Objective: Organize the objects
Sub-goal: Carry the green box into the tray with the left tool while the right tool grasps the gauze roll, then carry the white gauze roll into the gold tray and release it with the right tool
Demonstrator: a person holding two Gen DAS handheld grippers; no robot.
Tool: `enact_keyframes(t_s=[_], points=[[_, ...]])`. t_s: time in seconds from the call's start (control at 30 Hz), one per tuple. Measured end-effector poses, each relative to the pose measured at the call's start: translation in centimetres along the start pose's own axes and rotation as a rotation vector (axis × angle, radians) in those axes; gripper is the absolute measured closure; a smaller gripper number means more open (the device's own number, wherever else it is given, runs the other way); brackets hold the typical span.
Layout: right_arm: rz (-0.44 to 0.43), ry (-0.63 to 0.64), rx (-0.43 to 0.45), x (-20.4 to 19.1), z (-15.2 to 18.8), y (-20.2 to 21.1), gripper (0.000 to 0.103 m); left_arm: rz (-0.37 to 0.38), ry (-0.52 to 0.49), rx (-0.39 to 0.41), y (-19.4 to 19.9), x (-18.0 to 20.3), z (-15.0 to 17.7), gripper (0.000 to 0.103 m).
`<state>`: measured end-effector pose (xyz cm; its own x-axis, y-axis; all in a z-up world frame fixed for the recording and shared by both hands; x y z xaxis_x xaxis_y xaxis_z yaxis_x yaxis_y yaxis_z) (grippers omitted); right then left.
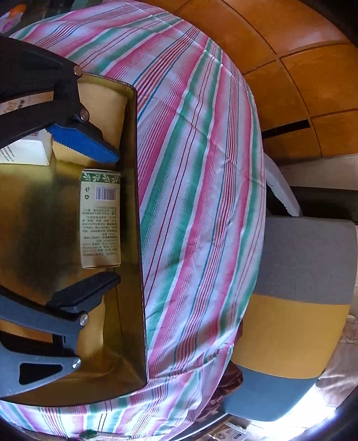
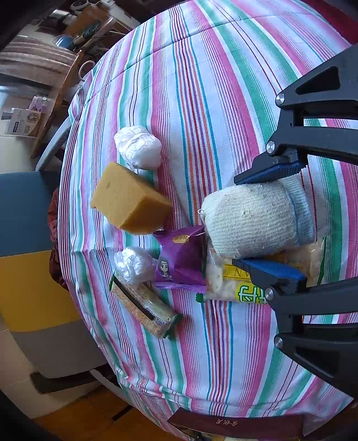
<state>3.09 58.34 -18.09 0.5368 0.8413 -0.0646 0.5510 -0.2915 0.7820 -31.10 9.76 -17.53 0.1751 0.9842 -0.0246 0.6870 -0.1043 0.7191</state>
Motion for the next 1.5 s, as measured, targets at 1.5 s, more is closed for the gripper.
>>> enact_keyframes(t_s=[1.5], points=[[0.065,0.044,0.045,-0.2,0.1,0.5,0.053,0.085,-0.013,0.201,20.5,0.9,9.2,0.021]])
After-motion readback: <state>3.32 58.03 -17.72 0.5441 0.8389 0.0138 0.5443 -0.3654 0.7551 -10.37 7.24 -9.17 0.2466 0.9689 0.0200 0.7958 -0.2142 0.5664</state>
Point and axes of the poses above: each gripper's, at about its wrist camera, not at the fingertips, and y roughly against the way its jaws point, x to its right, z to its underside, the point moved 10 cm from there along -y, roughly the way its jaws point, and after that the axes turned 11 degrees about x, right-handed, at the moved point
